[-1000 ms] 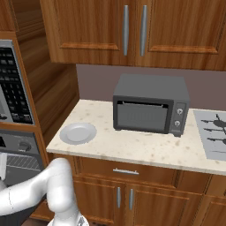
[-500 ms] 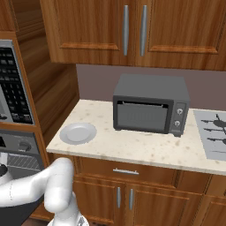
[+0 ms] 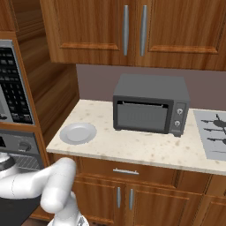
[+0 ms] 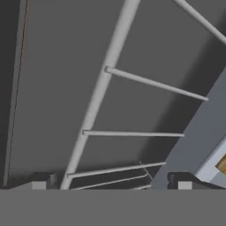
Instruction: Take the baked cake out of the oven and place it on the plate for cooling. Then close the oven door.
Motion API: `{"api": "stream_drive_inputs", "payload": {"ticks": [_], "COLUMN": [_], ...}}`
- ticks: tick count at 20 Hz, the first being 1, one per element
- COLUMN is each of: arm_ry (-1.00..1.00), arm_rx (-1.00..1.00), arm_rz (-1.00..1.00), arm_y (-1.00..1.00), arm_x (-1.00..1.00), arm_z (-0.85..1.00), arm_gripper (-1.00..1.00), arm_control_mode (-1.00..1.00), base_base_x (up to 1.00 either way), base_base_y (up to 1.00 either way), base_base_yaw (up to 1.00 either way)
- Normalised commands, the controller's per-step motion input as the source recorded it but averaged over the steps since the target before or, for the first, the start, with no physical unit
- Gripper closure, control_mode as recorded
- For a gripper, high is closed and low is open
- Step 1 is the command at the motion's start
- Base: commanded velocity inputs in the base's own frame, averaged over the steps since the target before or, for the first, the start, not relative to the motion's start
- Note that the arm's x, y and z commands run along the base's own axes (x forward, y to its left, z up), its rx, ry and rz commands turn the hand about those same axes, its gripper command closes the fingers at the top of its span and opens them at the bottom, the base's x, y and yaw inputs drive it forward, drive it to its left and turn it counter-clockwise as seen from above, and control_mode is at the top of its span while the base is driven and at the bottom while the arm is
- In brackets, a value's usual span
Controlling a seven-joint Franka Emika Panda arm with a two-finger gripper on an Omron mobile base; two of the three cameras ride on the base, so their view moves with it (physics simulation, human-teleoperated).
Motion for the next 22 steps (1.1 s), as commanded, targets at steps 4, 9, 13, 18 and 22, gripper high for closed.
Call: {"api": "stream_drive_inputs", "payload": {"ticks": [4,9,13,18,22], "arm_ry": [0.0,0.0,0.0,0.0,0.0], "arm_rx": [-0.25,-0.26,-0.26,-0.26,-0.28], "arm_rz": [0.0,0.0,0.0,0.0,0.0], "arm_y": [0.38,0.38,0.36,0.33,0.33], "arm_x": [-0.23,-0.25,-0.2,-0.1,0.0], "arm_z": [-0.73,-0.74,-0.76,-0.8,-0.89], "arm_gripper": [-1.0,-1.0,-1.0,-1.0,-1.0], "arm_control_mode": [-1.0,-1.0,-1.0,-1.0,-1.0], "base_base_x": [0.0,0.0,0.0,0.0,0.0], "base_base_y": [0.0,0.0,0.0,0.0,0.0], "base_base_yaw": [0.0,0.0,0.0,0.0,0.0]}}
